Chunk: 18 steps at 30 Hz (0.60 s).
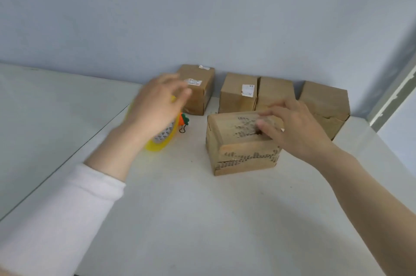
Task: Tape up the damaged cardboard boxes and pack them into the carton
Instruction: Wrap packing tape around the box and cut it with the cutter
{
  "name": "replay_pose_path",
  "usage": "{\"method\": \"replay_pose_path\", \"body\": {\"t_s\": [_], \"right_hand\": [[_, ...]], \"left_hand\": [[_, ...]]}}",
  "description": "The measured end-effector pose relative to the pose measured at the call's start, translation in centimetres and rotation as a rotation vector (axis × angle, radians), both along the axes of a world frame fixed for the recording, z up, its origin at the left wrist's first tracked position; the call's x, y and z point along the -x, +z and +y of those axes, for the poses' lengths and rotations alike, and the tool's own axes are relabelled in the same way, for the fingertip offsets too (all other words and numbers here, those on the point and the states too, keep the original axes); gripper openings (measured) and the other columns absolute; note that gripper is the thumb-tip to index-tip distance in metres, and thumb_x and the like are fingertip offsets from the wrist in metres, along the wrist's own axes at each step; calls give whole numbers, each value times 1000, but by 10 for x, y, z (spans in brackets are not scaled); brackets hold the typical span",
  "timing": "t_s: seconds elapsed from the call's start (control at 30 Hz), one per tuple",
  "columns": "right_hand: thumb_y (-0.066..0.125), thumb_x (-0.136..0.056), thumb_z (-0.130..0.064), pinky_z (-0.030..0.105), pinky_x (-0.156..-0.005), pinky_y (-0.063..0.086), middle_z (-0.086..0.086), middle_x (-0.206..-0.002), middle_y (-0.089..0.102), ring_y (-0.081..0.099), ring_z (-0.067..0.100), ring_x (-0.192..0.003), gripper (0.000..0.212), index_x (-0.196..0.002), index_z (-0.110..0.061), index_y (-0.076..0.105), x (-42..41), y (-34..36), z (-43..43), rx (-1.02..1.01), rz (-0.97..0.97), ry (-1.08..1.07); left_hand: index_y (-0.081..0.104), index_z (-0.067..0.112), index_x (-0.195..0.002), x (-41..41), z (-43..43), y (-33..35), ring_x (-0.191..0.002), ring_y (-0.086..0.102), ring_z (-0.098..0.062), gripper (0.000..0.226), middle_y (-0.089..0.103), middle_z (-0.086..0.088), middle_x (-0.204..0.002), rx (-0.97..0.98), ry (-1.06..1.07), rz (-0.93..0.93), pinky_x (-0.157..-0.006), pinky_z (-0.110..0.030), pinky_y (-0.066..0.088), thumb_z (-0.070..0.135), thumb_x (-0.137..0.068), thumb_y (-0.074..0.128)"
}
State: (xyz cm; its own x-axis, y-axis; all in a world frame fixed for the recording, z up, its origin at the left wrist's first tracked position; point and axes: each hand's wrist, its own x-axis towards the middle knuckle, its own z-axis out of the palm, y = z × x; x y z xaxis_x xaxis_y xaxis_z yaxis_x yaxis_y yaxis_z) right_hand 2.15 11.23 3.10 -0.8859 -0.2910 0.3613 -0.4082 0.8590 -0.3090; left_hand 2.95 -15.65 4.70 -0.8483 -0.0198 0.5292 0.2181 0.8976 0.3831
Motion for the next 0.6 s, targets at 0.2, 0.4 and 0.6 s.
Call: {"method": "replay_pose_path", "body": {"t_s": [0.2,0.4,0.6], "right_hand": [[28,-98,-43,20,-114,-1,-5,-158,9,4,5,-144,57,-148,-16,19,3,-19,-14,-197,-104,274],[23,-84,-62,15,-110,-6,-13,-154,0,-6,-6,-137,78,-148,-19,9,15,-11,4,-135,-233,386],[57,-83,-48,18,-112,7,-8,-154,15,13,8,-143,79,-147,-18,20,9,-13,5,-177,-136,395]], "left_hand": [[8,19,-150,-8,85,-39,-144,-6,-4,76,1,5,-159,313,-366,-376,-116,-27,-6,61,-91,28],[4,17,-150,2,70,-38,-139,-15,0,96,-7,5,-157,340,-446,-394,-111,-27,-13,62,-81,53],[10,20,-150,2,71,-39,-144,-2,-4,91,4,7,-158,265,-482,-392,-111,-19,-11,49,-81,62]]}}
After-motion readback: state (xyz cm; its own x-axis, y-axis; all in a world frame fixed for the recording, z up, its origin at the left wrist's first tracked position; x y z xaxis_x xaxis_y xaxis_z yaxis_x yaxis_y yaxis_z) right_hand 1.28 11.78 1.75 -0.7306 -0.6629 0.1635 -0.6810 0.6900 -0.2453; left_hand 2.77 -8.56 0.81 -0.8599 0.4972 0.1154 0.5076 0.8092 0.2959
